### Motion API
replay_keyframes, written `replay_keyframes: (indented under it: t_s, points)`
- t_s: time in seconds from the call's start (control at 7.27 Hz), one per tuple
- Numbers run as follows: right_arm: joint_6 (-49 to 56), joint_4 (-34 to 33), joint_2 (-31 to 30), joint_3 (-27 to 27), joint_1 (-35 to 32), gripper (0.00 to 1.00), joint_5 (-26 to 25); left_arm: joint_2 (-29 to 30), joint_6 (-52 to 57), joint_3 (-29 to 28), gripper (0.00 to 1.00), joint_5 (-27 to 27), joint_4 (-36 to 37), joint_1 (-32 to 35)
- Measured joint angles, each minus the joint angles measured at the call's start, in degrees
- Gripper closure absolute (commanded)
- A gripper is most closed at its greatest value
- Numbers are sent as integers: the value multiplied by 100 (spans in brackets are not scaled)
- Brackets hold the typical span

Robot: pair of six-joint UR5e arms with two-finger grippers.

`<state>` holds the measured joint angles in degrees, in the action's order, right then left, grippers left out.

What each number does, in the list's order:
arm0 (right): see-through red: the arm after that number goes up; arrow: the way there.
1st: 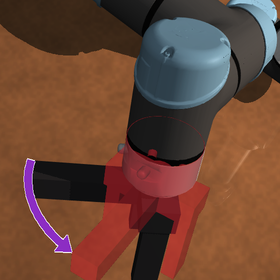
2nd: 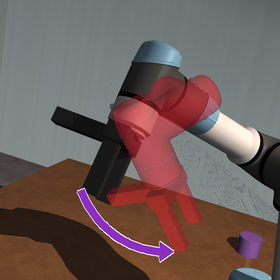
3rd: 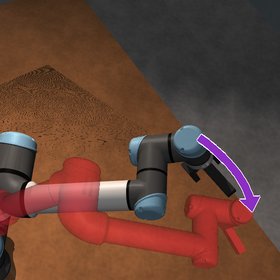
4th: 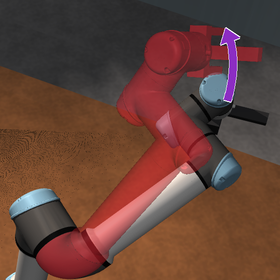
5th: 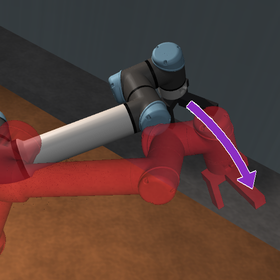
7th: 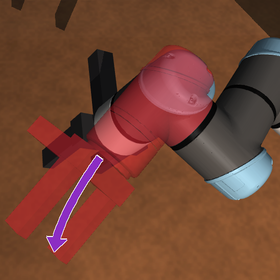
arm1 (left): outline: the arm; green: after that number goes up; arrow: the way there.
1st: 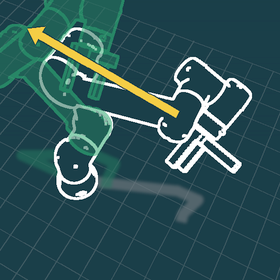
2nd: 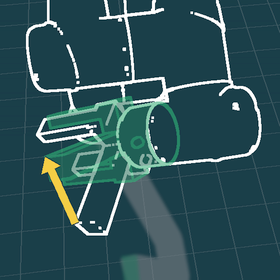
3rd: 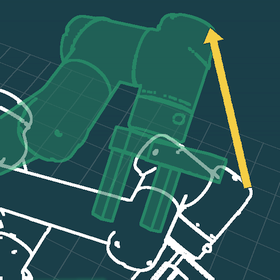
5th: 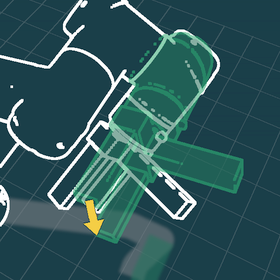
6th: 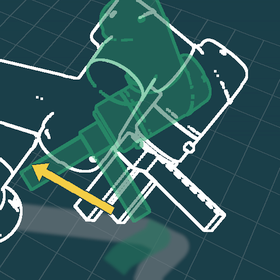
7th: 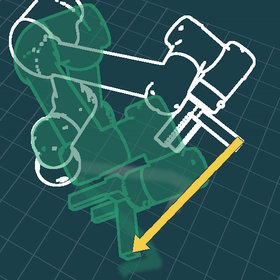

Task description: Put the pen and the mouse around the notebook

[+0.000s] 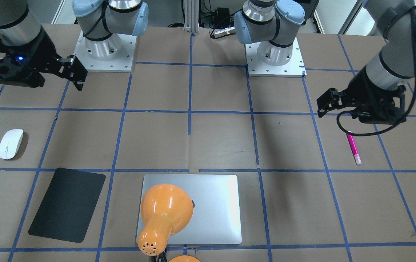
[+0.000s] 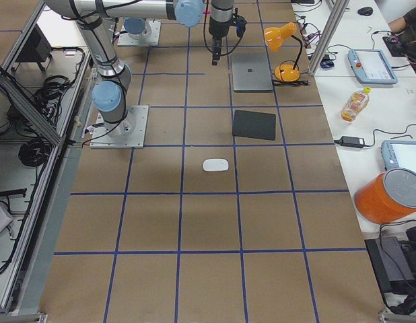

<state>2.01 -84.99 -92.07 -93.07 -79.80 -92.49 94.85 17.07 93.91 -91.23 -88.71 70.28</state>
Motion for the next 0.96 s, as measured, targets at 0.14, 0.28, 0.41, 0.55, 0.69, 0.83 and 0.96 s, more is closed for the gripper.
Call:
replay_keyframes:
  t_s: [0.14,0.28,0.41,0.55,0.69,0.83,0.96]
  points:
    - [202,-52,61,-34,495,0,-83,133,226,261,0,-82,391,-524]
    - [618,-241,235,-86,959,0,-113,284,581,625,0,-103,1040,-946]
    - [1025,-583,456,-157,1347,0,-133,439,897,1090,2,-102,1896,-1248]
    - [1293,-1004,705,-267,1652,0,-139,639,1203,1577,3,-47,2901,-1492]
    - [1706,-1475,964,-419,1924,0,-145,891,1483,1931,16,76,3780,-1682]
    - [2339,-1928,1209,-599,2247,0,-138,1170,1727,2114,17,183,4360,-1805]
    - [2763,-2308,1422,-778,2539,0,-112,1393,1851,2189,23,218,4618,-1862]
